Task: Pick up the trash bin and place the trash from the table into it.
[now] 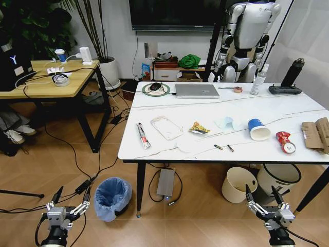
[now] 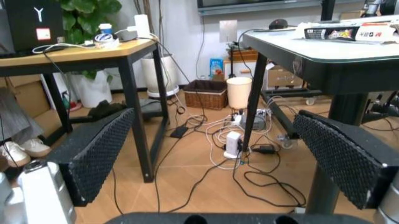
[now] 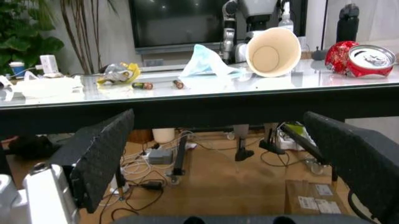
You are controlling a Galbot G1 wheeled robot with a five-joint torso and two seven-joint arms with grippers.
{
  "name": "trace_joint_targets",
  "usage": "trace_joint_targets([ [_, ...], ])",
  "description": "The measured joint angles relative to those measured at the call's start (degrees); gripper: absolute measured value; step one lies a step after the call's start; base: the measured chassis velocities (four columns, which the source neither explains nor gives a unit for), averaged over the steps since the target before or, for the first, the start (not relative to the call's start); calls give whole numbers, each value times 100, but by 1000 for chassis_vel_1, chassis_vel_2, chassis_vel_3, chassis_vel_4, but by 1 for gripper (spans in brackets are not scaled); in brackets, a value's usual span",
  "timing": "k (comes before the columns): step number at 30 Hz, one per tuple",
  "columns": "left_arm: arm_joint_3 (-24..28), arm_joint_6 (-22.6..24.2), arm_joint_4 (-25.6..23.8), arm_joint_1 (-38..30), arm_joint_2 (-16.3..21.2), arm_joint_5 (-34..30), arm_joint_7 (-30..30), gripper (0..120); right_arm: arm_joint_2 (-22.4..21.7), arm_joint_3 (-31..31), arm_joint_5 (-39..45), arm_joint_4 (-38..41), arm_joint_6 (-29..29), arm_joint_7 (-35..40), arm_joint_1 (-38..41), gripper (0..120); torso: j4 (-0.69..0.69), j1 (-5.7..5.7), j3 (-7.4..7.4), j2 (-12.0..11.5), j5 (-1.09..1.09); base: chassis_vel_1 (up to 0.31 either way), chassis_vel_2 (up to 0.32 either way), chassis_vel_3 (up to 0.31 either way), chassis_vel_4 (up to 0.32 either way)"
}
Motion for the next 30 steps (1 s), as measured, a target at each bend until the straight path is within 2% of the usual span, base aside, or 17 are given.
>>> trace_joint_targets([
  [18, 26, 42, 18, -37, 42, 16, -25, 100, 86, 19, -17, -15, 8, 12, 44, 100, 0, -7, -6, -13, 0, 0, 0, 0, 0],
  [25, 39, 54, 19, -28, 31, 27, -27, 100, 102, 15, -21, -22, 17, 12, 56, 100, 0, -42, -48, -89, 0, 0, 0, 0, 0],
  [30, 47, 54, 27, -46, 32, 26, -36, 100, 103, 32, -21, -30, 26, 13, 62, 100, 0, -110, -137, -244, 0, 0, 0, 0, 0],
])
